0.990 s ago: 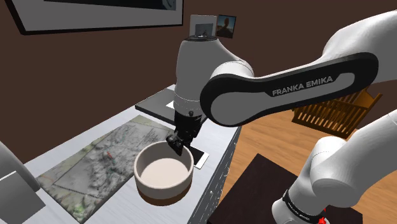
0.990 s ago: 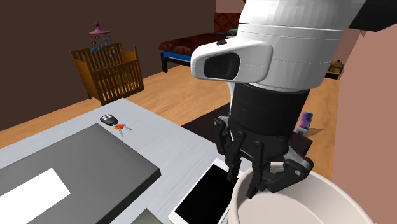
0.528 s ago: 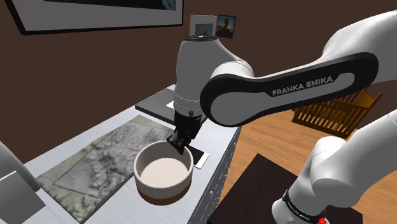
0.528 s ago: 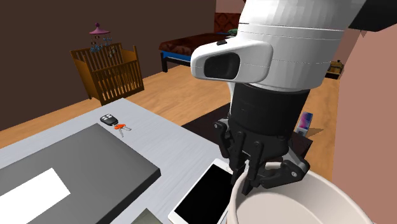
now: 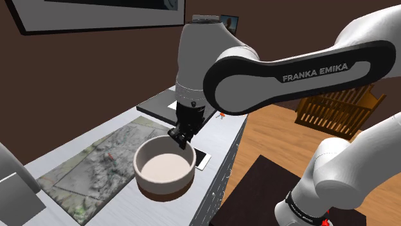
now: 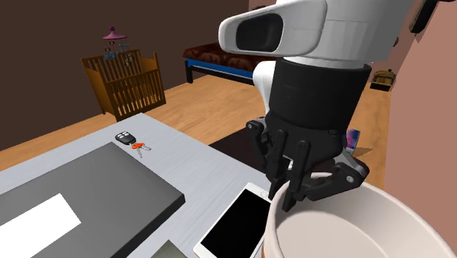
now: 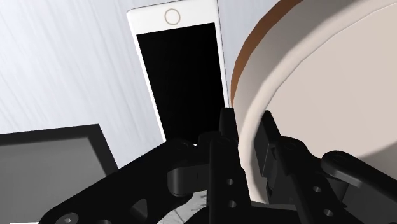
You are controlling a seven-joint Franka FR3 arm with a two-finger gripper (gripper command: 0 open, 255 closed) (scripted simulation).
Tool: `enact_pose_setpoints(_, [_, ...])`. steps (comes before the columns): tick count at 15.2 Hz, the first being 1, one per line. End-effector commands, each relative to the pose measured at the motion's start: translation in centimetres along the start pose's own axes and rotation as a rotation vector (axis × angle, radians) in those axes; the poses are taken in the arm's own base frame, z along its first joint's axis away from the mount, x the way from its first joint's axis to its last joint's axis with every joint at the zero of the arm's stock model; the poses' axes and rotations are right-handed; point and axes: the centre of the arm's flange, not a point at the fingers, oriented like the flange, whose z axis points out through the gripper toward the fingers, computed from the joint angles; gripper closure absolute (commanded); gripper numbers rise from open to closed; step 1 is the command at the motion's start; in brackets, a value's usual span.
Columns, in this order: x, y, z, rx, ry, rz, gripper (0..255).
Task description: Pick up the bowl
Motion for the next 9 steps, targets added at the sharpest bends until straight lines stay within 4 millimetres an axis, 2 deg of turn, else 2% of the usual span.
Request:
enact_pose_setpoints(1, [0.1,0.0,-1.2,0.000,0.000,0.000,255])
enact_pose_setpoints(9, [0.4,-0.1,-5.0,0.000,0.001,0.000,255])
